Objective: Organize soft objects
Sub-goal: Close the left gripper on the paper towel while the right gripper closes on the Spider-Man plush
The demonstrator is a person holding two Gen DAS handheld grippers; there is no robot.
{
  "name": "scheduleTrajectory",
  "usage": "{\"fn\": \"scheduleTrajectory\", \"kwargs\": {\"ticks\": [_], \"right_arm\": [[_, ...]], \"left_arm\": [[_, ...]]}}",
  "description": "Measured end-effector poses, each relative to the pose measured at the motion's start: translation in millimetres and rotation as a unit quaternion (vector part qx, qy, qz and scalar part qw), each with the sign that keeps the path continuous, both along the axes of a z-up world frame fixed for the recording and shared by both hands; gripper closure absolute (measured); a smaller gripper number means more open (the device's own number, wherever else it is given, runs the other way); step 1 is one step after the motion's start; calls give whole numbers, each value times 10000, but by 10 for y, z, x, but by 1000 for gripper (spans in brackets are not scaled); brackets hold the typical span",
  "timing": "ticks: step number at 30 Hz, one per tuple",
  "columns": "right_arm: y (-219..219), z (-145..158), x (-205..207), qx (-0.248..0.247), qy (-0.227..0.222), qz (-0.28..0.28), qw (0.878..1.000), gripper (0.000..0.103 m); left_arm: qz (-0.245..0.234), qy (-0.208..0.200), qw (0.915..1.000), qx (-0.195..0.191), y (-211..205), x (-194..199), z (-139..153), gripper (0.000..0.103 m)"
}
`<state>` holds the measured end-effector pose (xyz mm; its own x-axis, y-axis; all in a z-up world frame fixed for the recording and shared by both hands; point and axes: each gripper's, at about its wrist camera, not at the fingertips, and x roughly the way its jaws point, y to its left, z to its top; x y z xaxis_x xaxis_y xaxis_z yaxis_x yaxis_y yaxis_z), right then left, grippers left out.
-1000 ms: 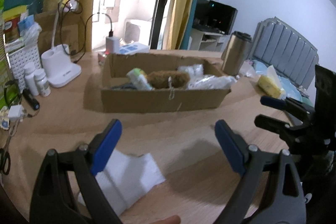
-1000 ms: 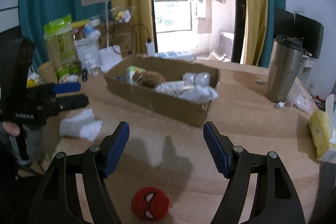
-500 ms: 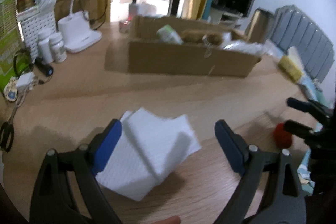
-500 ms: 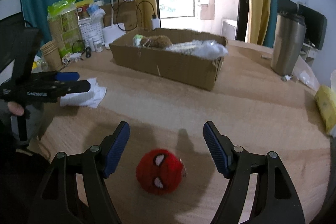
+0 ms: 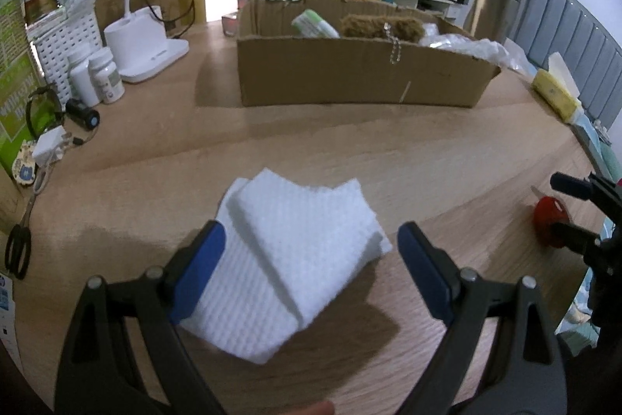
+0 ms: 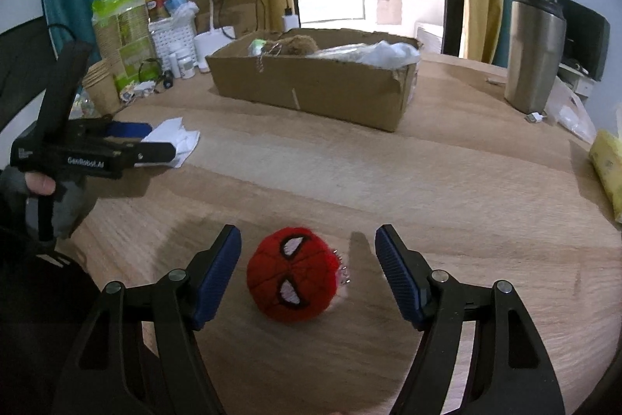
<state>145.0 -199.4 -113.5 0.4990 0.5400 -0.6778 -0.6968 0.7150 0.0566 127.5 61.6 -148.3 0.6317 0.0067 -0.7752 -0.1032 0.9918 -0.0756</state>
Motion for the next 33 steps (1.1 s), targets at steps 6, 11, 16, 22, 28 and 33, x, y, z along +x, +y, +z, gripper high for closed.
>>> {"fn": "scheduleTrajectory", "kwargs": {"ticks": [6, 11, 16, 22, 28, 33], "right_arm": [[52, -75, -38, -83, 82, 62, 9999, 31], [64, -97, -40, -133, 68, 31, 9999, 48], [58, -103, -41, -122, 50, 34, 9999, 49], [53, -107, -24, -94, 40, 9, 9999, 49], [56, -108, -28, -70, 41, 23, 10000, 49], [56, -99, -26, -48, 36, 11, 10000, 49]], "left_arm": [[34, 148, 9999, -2, 15, 32, -35, 12], [-31, 245, 9994, 262, -53, 47, -53, 12], [-92, 230, 9993, 290, -66, 28, -55, 15], [-127, 94, 9993, 339, -75, 6, -30, 42], [-136, 46, 9993, 349, -71, 4, -15, 61], [-169, -11, 9994, 309, -71, -13, 3, 69]]}}
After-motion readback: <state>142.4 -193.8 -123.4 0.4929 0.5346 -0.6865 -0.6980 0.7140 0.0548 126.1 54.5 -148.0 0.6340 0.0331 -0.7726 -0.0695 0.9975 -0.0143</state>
